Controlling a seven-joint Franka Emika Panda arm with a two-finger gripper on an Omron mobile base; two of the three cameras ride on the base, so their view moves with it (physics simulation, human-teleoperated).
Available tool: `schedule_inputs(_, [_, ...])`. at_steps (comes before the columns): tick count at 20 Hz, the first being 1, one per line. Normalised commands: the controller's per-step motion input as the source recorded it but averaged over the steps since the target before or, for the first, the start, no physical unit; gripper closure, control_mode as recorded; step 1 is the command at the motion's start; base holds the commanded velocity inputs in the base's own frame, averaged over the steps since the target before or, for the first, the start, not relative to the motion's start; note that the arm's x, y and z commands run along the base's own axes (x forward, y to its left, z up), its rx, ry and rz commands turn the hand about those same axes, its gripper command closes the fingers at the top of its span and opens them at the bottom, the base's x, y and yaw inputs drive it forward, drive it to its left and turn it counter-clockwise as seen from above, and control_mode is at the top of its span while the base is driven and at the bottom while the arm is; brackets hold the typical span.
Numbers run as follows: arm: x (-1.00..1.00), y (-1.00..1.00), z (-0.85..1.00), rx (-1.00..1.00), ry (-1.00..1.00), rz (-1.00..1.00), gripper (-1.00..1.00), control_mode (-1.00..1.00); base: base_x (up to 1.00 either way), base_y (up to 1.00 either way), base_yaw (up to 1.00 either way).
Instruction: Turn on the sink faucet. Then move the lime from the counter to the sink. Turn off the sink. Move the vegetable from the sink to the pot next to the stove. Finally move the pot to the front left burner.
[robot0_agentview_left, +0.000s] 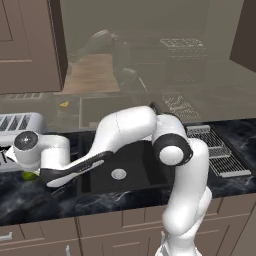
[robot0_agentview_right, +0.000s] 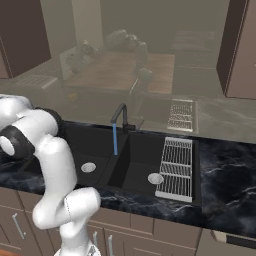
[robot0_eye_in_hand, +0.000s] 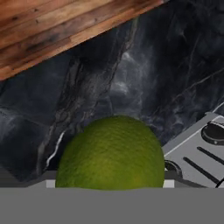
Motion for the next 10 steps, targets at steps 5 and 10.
schedule_inputs(5, [-0.52, -0.96, 0.13, 0.16, 0.00, -0.08, 1.00, -1.00, 0.00, 0.00, 0.00])
schedule_inputs(10, [-0.20, -1.00, 0.20, 0.15, 0.00, -0.10, 1.00, -1.00, 0.00, 0.00, 0.00])
